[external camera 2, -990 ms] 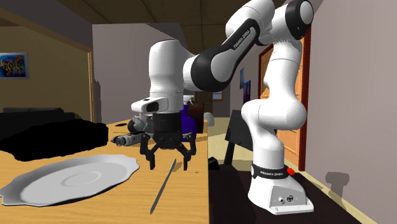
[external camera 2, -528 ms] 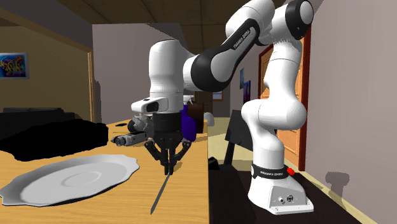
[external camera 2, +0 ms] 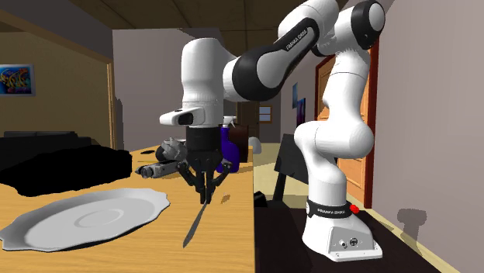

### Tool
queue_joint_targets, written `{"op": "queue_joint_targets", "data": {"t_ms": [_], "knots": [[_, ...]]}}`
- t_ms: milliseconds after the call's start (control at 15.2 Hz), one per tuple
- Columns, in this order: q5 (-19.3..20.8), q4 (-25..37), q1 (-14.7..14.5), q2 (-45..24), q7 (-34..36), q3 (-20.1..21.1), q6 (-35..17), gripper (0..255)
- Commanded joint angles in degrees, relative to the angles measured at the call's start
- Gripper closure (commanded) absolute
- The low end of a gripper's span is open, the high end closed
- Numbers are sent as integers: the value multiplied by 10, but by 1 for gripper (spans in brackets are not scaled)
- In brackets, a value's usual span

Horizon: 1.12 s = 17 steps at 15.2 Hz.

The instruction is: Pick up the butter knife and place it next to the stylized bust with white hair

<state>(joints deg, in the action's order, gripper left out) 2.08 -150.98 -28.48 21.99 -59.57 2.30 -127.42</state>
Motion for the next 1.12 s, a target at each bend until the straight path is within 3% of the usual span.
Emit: {"op": "queue_joint_targets", "data": {"t_ms": [0, 1056], "knots": [[-1, 8, -1, 9, 0, 0, 17, 255], [-4, 94, -2, 62, -7, -2, 156, 255]]}}
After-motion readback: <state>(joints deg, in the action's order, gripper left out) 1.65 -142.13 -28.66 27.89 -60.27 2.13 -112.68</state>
